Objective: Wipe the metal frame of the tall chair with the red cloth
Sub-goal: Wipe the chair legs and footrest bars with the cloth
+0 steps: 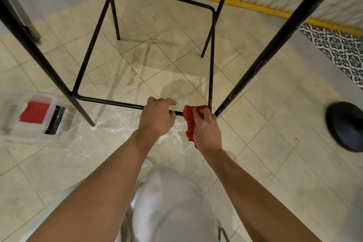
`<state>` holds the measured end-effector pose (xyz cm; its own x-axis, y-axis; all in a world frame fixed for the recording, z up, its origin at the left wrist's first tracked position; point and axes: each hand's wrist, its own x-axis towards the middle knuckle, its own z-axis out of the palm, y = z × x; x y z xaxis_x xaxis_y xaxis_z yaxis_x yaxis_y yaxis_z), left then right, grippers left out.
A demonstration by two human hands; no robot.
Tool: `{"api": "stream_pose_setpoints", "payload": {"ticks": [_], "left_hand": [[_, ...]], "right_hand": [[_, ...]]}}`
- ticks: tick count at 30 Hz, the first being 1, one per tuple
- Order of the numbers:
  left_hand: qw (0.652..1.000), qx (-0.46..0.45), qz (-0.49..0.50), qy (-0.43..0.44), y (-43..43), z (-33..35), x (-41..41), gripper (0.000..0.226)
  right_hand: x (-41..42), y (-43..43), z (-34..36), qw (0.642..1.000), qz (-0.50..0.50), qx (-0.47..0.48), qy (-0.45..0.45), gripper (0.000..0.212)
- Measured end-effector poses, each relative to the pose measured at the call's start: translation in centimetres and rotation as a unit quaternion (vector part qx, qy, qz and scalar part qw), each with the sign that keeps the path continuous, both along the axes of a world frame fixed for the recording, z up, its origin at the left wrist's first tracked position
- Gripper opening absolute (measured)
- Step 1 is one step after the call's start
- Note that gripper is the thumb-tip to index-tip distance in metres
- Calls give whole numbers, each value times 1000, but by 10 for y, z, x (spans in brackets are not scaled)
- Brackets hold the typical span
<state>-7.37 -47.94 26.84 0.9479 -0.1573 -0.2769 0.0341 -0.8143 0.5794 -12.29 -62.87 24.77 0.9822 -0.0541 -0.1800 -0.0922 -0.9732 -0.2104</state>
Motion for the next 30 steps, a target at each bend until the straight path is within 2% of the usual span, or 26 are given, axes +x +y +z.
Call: {"api": "stream_pose_setpoints", "payload": {"ticks": [10, 17, 21, 24, 27, 30], "left_hand": [[1000, 2, -30, 6, 0, 10, -3, 39], [1000, 1, -16, 18, 3, 15, -1, 39], [999, -10, -28, 17, -7, 12, -5, 38], [999, -27, -40, 12, -19, 13, -7, 38], [998, -53, -43, 3, -33, 17, -8, 37], [996, -77, -37, 4, -45, 14, -9, 37]], "right_hand": [[-21, -14, -5, 996, -27, 13, -85, 57], [-25, -6, -2, 993, -87, 58, -55, 51], [-20, -11, -3, 994, -64, 58, -68, 50], [-10, -11, -5, 993, -81, 63, -58, 50], [-9, -8, -10, 989, -99, 78, -73, 47], [-20, -16, -16, 988, -69, 92, -106, 46]]}}
